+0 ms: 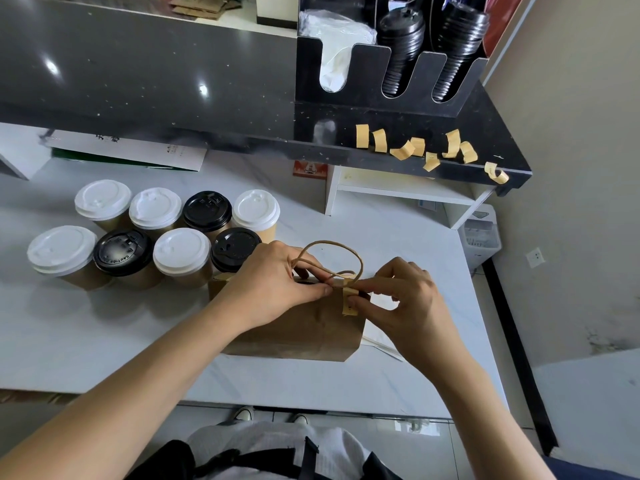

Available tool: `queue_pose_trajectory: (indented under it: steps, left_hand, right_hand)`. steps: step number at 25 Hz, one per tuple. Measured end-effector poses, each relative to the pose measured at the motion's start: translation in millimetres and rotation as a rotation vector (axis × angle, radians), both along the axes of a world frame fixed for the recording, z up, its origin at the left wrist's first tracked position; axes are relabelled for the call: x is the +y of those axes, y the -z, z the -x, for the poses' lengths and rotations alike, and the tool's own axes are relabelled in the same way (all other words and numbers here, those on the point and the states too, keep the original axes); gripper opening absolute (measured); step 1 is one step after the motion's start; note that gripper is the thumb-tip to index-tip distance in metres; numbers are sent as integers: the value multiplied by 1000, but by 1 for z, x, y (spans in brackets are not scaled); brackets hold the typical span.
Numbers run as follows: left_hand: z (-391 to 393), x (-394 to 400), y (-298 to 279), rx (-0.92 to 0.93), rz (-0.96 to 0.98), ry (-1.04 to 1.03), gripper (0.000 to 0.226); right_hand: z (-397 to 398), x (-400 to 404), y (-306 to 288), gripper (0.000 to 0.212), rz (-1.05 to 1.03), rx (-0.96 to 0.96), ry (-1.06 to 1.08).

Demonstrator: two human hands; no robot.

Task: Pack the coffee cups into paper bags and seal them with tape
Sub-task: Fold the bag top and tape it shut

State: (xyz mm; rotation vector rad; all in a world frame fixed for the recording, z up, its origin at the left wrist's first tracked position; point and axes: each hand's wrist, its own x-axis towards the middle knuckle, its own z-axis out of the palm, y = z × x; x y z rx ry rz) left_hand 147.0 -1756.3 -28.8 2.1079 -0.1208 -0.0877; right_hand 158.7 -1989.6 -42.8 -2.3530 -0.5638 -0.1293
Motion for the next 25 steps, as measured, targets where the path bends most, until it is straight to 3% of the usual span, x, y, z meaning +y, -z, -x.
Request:
queue_pose_trajectory:
  steps: [6,12,18,25]
  left_hand:
    - [0,0,1,-7,-6,-13,15]
    - [-1,0,3,-4,-22,-11,14]
    - [-1,1,2,-15,-16,-18,15]
    - [1,1,2,-28,-9,-18,16]
  right_hand:
    - [-7,-6,15,30,29,-14,-43]
    - [-3,-2,26,52,-189,134,-22]
    - [-1,-5,15,43,-161,177,-62]
    - [-2,6,19,27,-334,93,-27]
